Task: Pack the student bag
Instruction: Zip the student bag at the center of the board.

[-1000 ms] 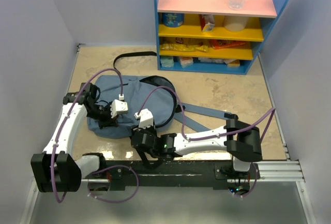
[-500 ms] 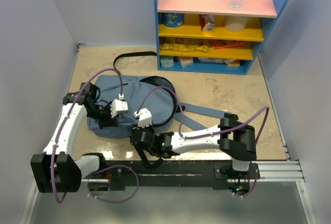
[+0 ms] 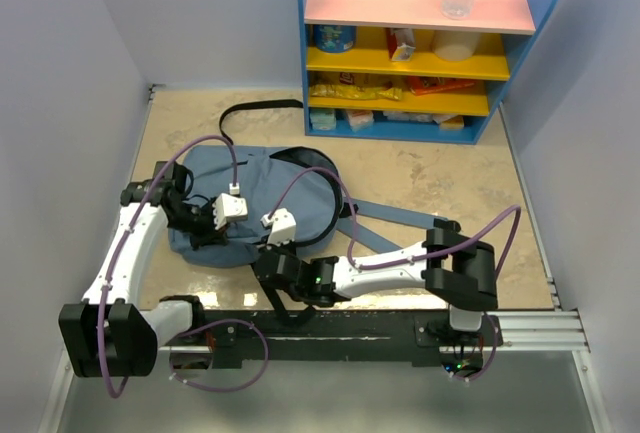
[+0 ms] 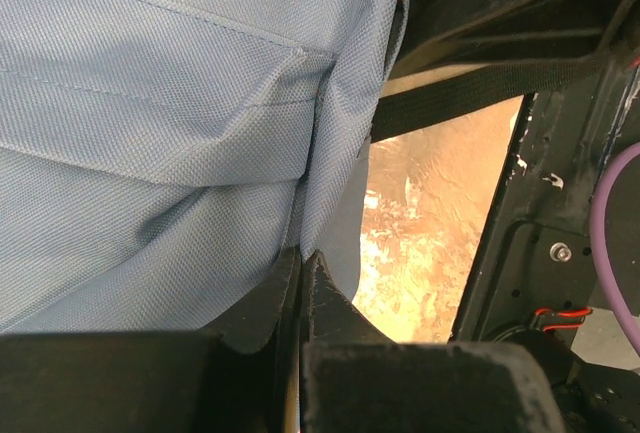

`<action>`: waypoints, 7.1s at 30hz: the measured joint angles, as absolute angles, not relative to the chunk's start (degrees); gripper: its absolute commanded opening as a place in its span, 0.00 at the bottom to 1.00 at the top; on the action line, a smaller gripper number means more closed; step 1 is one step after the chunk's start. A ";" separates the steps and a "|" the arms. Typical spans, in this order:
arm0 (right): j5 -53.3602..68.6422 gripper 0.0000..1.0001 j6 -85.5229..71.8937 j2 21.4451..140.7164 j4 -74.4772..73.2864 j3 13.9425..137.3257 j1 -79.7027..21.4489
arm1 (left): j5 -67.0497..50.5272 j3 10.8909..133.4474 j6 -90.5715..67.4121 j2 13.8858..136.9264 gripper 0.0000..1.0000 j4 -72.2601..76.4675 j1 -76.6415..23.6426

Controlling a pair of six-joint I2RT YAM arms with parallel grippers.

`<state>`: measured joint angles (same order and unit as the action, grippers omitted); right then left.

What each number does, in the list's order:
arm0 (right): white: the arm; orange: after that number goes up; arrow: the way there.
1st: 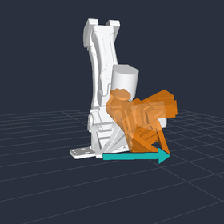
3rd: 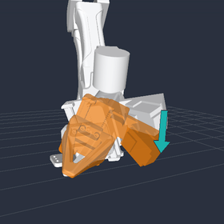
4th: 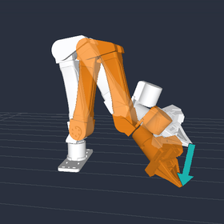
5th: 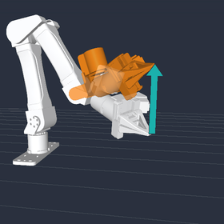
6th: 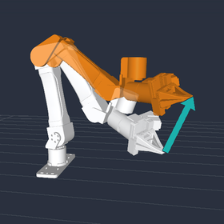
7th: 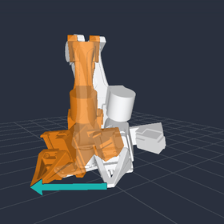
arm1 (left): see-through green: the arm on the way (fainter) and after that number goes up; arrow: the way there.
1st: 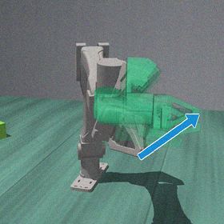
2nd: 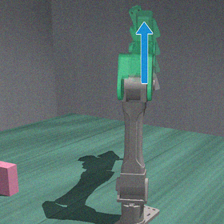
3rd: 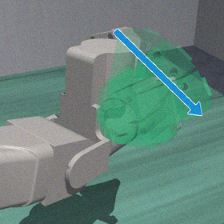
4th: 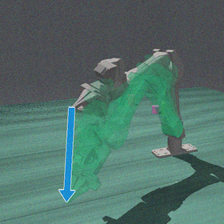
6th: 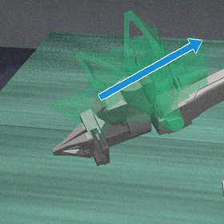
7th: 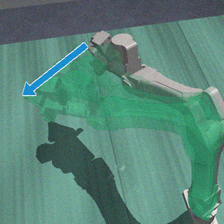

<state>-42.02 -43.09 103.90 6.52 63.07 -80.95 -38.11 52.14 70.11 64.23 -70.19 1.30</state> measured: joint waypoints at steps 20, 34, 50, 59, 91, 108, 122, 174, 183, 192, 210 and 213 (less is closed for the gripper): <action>-25.61 0.00 -45.50 93.97 -0.99 60.75 -75.24 | -45.28 54.63 68.10 59.96 0.95 -73.43 -2.39; -17.89 0.00 -46.61 92.49 -3.49 60.84 -71.94 | -43.51 46.65 58.59 64.20 0.31 -54.46 -18.13; -11.62 0.00 -47.09 88.51 -10.48 60.82 -66.52 | -38.72 42.50 55.02 60.10 0.00 -45.63 -21.56; -1.74 0.00 -47.22 87.00 -15.14 62.06 -59.48 | -37.89 41.87 55.11 58.39 0.00 -44.51 -21.91; 10.98 0.00 -39.27 84.38 -18.92 61.95 -51.90 | -27.27 36.40 73.14 44.25 0.58 -51.70 -10.00; 10.37 0.00 -39.03 86.63 -18.26 62.57 -51.05 | -44.23 58.11 51.27 58.67 1.00 -60.31 -23.11; 10.48 0.00 -40.27 86.35 -17.19 62.17 -51.09 | -25.06 47.07 32.49 62.61 1.00 -35.92 -39.44; 16.16 0.00 -38.54 89.25 -24.51 66.11 -48.10 | -22.44 40.07 45.95 57.08 0.07 -33.06 -38.72; 18.39 0.00 -37.60 88.79 -26.70 66.11 -44.31 | -20.69 35.59 50.00 53.89 0.07 -31.14 -39.18; 20.78 0.00 -36.58 88.73 -27.07 66.54 -42.13 | -17.76 35.31 54.68 50.59 0.12 -32.99 -39.53; 25.28 0.00 -31.75 95.04 -29.67 75.33 -39.11 | -16.58 41.45 68.95 47.55 0.53 -48.45 -29.95; 22.87 0.00 -30.81 94.98 -29.61 75.22 -36.93 | -15.57 44.12 66.94 49.06 1.00 -54.85 -28.10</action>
